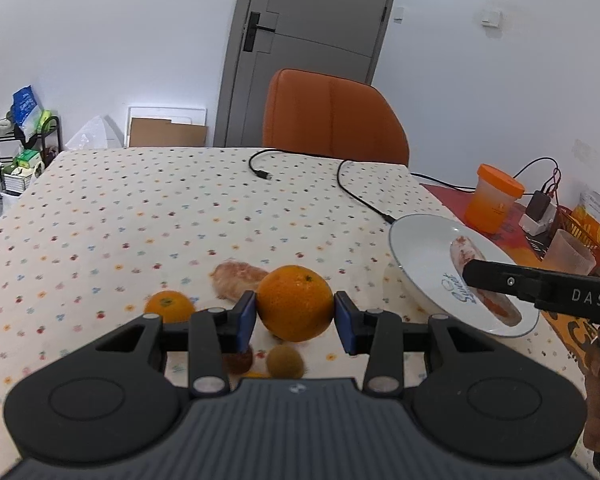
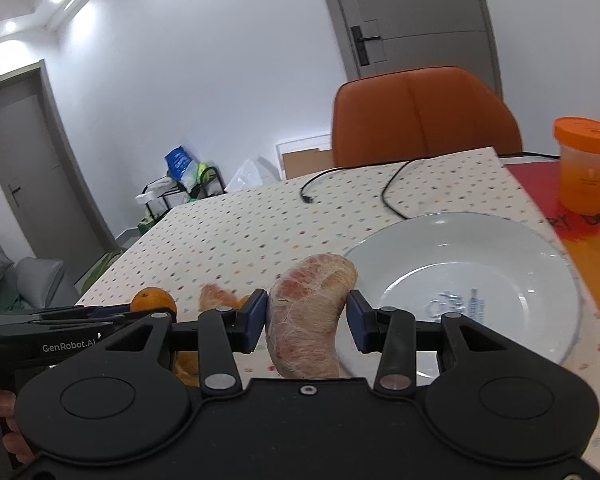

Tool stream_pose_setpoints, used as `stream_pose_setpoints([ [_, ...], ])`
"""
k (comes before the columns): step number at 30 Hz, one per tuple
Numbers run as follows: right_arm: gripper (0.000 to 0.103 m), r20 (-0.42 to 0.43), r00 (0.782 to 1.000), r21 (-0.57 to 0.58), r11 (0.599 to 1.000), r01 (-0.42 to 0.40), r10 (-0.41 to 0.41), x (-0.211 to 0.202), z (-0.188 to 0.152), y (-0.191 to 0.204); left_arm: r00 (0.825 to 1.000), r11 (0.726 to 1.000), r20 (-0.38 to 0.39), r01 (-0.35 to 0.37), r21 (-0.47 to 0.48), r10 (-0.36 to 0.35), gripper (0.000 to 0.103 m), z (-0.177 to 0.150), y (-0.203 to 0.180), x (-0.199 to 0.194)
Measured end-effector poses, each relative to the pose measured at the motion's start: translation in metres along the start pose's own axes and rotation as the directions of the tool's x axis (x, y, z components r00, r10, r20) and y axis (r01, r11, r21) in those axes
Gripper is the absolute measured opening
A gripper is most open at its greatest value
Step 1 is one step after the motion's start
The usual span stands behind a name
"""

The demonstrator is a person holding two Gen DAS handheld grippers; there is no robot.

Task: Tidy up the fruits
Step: 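Carry the pomelo segment with the right tool while the left tool carries the orange to the plate, then open the right tool over the plate while the left tool releases the orange there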

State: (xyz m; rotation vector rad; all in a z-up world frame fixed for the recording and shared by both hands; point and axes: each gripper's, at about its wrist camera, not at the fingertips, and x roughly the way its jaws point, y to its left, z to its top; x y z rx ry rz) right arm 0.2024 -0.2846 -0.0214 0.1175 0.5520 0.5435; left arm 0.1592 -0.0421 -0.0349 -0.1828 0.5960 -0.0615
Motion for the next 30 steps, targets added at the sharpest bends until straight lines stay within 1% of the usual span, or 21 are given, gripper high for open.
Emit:
stream_pose_setpoints([
  [6, 0.041, 0.023, 0.999, 0.02, 0.999, 0.04, -0.04, -0.01, -0.001, -0.019, 1.0, 0.999, -0.006, 0.024, 0.028, -0.024, 0.041, 0.003, -0.017, 0.005],
  [9, 0.041, 0.033, 0.997, 0.03, 0.997, 0.073, -0.074, -0.013, -0.001, -0.029, 0.999, 0.998, -0.007, 0.039, 0.046, -0.039, 0.041, 0.005, -0.025, 0.007],
  [17, 0.041, 0.052, 0.984, 0.07, 0.983, 0.167, -0.171, -0.022, -0.004, -0.053, 0.996, 0.992, -0.02, 0.084, 0.099, -0.082, 0.041, 0.012, -0.049, 0.018],
  [23, 0.042, 0.035, 0.972, 0.087, 0.969, 0.229, -0.233, -0.017, -0.01, -0.069, 0.992, 0.984, -0.02, 0.124, 0.129, -0.123, 0.041, 0.019, -0.067, 0.028],
  [27, 0.042, 0.032, 0.967, 0.127, 0.96, 0.248, -0.254, -0.018, -0.013, -0.085, 0.991, 0.983, -0.017, 0.131, 0.126, -0.13, 0.041, 0.021, -0.082, 0.037],
  [30, 0.042, 0.028, 0.967, 0.129, 0.96, 0.248, -0.254, -0.021, -0.013, -0.091, 0.991, 0.982, -0.021, 0.134, 0.132, -0.133, 0.041, 0.018, -0.094, 0.044],
])
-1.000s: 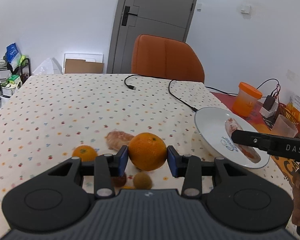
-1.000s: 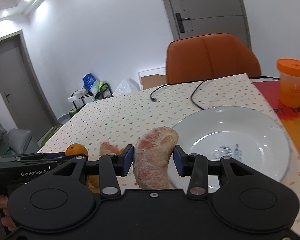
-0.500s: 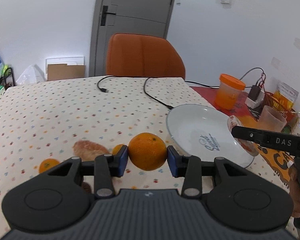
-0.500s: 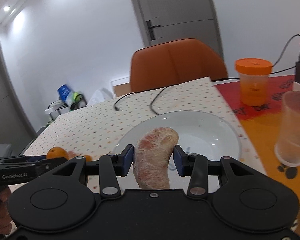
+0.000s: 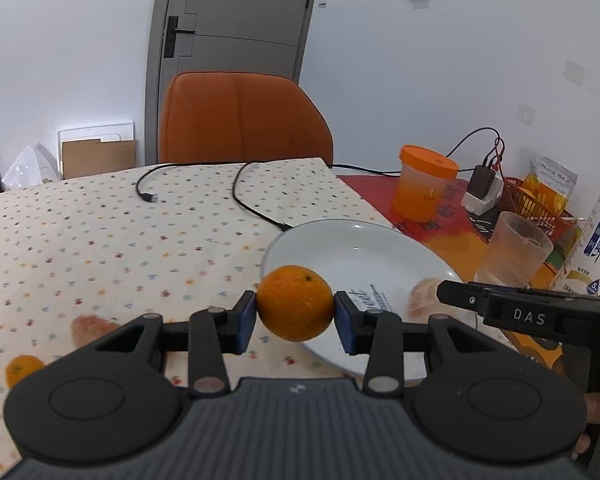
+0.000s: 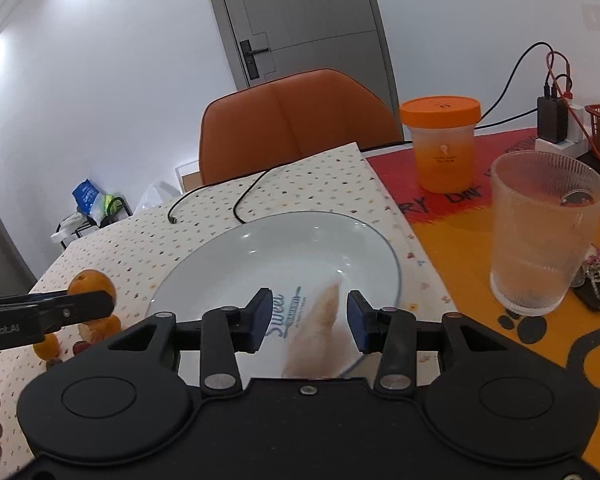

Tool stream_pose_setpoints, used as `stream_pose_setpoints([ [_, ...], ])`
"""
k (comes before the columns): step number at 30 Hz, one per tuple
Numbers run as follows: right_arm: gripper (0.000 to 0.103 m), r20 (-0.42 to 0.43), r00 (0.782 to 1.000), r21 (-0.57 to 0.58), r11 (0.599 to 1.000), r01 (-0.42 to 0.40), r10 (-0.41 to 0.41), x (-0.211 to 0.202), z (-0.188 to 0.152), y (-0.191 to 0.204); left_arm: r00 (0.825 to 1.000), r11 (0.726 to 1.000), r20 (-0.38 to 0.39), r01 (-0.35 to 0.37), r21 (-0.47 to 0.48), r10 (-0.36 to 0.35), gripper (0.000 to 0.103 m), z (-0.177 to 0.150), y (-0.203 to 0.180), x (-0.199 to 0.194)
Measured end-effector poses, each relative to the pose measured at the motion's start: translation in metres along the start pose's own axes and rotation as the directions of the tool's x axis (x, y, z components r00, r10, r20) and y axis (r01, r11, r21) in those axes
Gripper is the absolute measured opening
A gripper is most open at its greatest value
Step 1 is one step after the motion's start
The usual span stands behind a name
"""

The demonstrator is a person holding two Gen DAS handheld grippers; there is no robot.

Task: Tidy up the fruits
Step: 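Open the right tool over the plate while the left tool releases the orange there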

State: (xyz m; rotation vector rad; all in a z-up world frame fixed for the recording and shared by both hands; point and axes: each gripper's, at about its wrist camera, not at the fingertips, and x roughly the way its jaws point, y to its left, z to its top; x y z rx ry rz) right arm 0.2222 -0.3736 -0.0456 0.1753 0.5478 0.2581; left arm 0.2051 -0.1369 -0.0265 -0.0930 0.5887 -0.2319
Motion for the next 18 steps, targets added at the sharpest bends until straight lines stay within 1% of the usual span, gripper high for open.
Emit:
stream_pose_setpoints([
  [8, 0.042, -0.011, 1.0, -0.029, 0.999, -0.028, 0.028, -0.012, 0.003, -0.002, 1.0, 1.0, 0.003, 0.03, 0.005, -0.03, 0.041, -0.001, -0.018, 0.011],
  [13, 0.043, -0.006, 0.999, -0.002, 0.999, -0.037, 0.037, -0.021, 0.001, -0.004, 0.999, 0.999, -0.02, 0.036, 0.004, -0.036, 0.041, -0.002, -0.022, 0.019],
  [18, 0.05, 0.002, 0.999, 0.002, 0.999, -0.035, 0.035, -0.027, 0.0, -0.004, 1.0, 0.999, 0.0, 0.026, 0.022, -0.026, 0.041, 0.0, -0.027, 0.018],
])
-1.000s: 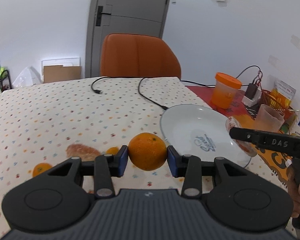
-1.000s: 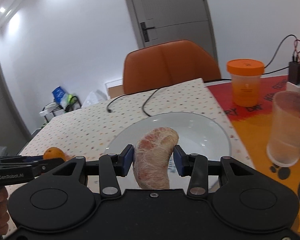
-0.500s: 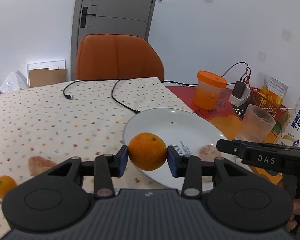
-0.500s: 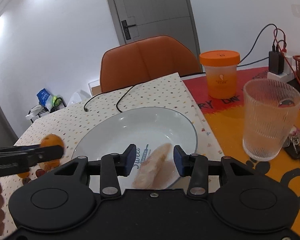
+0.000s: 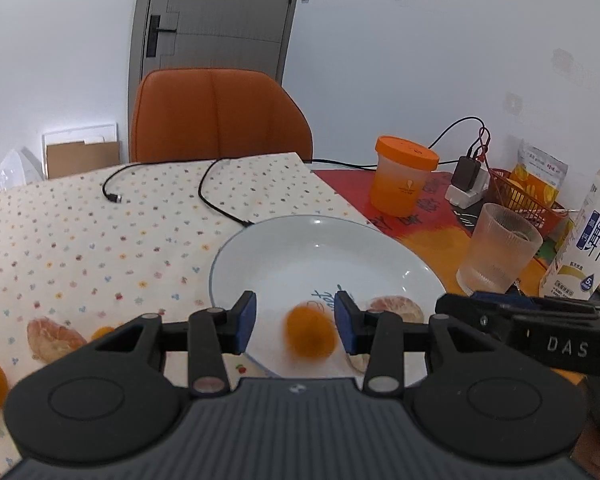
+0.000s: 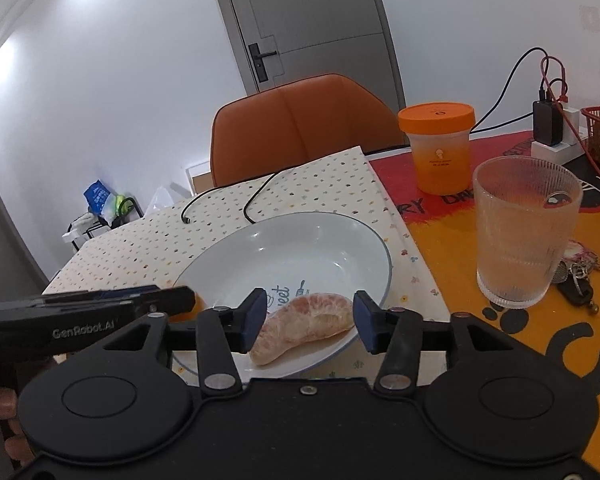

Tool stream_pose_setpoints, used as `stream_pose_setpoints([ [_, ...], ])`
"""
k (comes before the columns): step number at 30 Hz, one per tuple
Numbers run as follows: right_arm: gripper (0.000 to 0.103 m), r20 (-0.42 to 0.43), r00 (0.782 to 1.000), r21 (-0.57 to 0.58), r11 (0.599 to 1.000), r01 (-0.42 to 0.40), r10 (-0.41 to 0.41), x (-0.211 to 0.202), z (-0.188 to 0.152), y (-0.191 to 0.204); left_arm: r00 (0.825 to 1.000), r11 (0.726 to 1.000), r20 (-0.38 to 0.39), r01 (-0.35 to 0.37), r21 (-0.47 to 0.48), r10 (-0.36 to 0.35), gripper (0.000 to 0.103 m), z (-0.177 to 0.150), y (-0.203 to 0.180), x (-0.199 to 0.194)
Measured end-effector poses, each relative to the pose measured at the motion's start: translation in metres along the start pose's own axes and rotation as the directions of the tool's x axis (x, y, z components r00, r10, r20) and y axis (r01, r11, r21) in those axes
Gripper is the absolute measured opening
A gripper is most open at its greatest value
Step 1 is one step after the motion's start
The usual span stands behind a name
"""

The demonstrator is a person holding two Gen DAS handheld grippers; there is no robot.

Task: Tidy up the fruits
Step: 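Open the right tool over the plate while the left tool releases the orange there, then move both open tools back from the plate to the fruit pile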

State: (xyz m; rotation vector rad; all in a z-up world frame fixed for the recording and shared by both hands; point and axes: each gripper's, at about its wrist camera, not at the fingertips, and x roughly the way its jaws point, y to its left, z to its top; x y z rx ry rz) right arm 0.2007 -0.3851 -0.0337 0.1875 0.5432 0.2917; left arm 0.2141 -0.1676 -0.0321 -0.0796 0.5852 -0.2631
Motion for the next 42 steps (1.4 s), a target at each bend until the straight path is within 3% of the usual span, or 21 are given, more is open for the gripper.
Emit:
stream_pose_setpoints([
  [7, 0.052, -0.017, 1.0, -0.003, 1.0, -0.009, 0.009, 0.0, -0.001, 0.004, 1.0, 0.999, -0.018, -0.019, -0.031, 0.018, 0.044, -0.005, 0.011, -0.006],
  [10, 0.058, -0.02, 0.999, 0.003, 0.999, -0.034, 0.034, 0.0, 0.0, 0.007, 0.999, 0.999, -0.013, -0.035, -0.037, 0.035, 0.046, -0.006, 0.019, -0.014],
  [16, 0.064, -0.03, 0.997, 0.0, 0.998, -0.07, 0.07, 0.004, -0.003, 0.018, 0.995, 0.993, -0.001, -0.102, -0.066, 0.102, 0.063, -0.011, 0.039, -0.033],
  [18, 0.071, -0.034, 0.996, -0.01, 0.996, -0.086, 0.086, 0.006, -0.004, 0.022, 0.993, 0.99, 0.002, -0.121, -0.071, 0.122, 0.072, -0.014, 0.045, -0.039],
  [23, 0.077, -0.046, 0.993, -0.023, 0.993, -0.112, 0.111, 0.011, -0.006, 0.033, 0.986, 0.983, 0.007, -0.168, -0.08, 0.169, 0.08, -0.02, 0.058, -0.052],
  [27, 0.09, -0.038, 0.991, -0.031, 0.992, -0.126, 0.125, 0.01, -0.007, 0.04, 0.982, 0.978, 0.027, -0.186, -0.099, 0.189, 0.086, -0.027, 0.068, -0.065],
  [33, 0.103, -0.025, 0.991, -0.045, 0.99, -0.132, 0.13, 0.004, -0.013, 0.053, 0.976, 0.97, 0.036, -0.208, -0.125, 0.214, 0.088, -0.038, 0.081, -0.083],
  [42, 0.103, -0.017, 0.987, -0.057, 0.986, -0.158, 0.157, -0.007, -0.019, 0.071, 0.964, 0.957, 0.039, -0.256, -0.138, 0.264, 0.089, -0.06, 0.098, -0.114],
])
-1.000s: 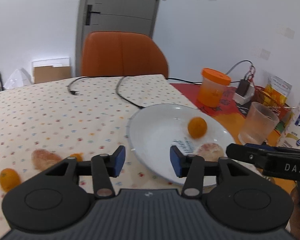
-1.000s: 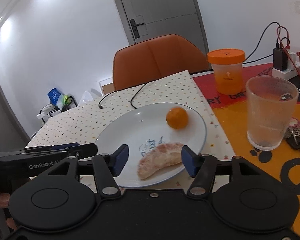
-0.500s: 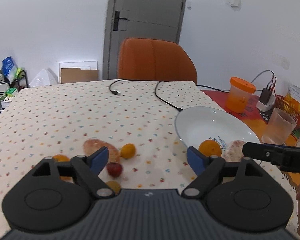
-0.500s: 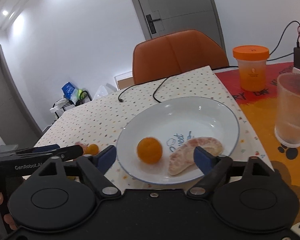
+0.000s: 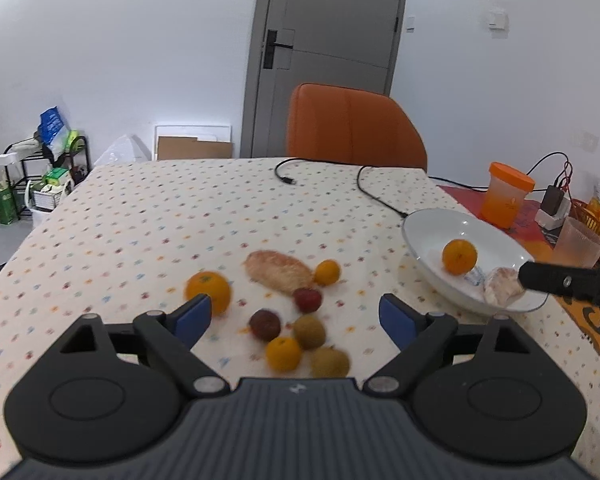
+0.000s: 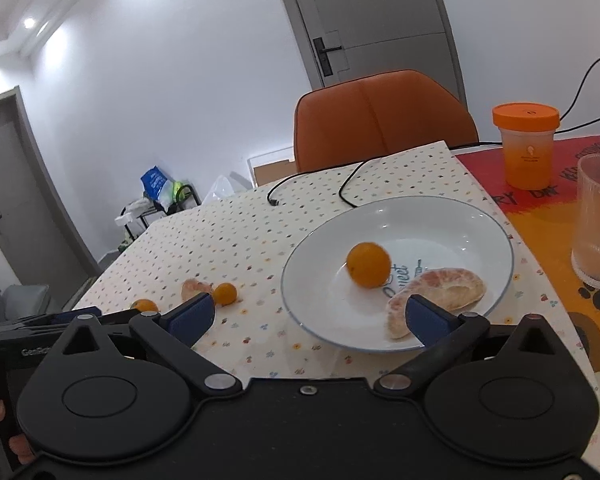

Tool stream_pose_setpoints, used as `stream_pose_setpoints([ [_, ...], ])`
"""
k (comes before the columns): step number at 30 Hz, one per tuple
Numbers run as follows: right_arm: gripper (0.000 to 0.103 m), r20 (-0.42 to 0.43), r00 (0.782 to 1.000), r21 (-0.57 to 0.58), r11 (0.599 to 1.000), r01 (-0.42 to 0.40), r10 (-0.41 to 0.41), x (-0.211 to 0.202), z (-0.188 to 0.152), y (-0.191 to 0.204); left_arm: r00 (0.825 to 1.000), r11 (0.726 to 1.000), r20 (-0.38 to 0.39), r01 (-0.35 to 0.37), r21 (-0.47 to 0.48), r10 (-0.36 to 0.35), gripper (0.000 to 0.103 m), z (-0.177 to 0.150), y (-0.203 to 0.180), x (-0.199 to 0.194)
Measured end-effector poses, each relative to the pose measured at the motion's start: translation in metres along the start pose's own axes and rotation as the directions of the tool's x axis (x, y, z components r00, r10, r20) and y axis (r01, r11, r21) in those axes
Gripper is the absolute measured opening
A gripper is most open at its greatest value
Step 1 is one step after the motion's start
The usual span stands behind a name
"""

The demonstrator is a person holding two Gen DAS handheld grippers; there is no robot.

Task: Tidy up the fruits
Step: 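Move both open tools back from the plate to the fruit pile, then grasp a small olive-green fruit with the right tool while the left tool grasps a mandarin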

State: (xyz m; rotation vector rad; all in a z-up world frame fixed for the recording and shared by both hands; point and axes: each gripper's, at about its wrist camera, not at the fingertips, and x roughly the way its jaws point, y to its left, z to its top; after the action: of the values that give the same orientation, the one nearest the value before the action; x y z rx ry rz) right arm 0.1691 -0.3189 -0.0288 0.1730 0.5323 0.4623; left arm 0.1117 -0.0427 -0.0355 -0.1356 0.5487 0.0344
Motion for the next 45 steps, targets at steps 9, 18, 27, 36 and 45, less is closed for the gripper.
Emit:
stream_pose_setpoints([
  [9, 0.103, 0.0, 0.999, -0.034, 0.998, -0.044, 0.044, -0.002, -0.007, 0.02, 1.0, 1.0, 0.003, -0.009, -0.017, 0.009, 0.089, -0.011, 0.02, -0.017],
  [18, 0.103, -0.021, 0.997, -0.084, 0.994, -0.077, 0.075, 0.001, -0.013, 0.044, 1.0, 1.0, 0.023, -0.003, -0.026, 0.004, 0.089, -0.017, 0.031, -0.031],
  [27, 0.097, -0.091, 0.994, -0.153, 0.985, -0.077, 0.064, 0.018, -0.023, 0.066, 1.0, 1.0, 0.002, 0.013, -0.026, -0.013, 0.073, -0.023, 0.042, -0.025],
  [36, 0.06, -0.183, 0.973, -0.138, 0.977, -0.165, 0.138, 0.045, -0.031, 0.081, 0.998, 0.997, -0.03, 0.056, -0.043, -0.057, 0.055, -0.027, 0.048, -0.011],
  [45, 0.049, -0.252, 0.955, -0.151, 0.968, -0.199, 0.157, 0.069, -0.035, 0.098, 0.993, 0.992, -0.043, 0.105, -0.069, -0.108, 0.045, -0.03, 0.059, 0.004],
])
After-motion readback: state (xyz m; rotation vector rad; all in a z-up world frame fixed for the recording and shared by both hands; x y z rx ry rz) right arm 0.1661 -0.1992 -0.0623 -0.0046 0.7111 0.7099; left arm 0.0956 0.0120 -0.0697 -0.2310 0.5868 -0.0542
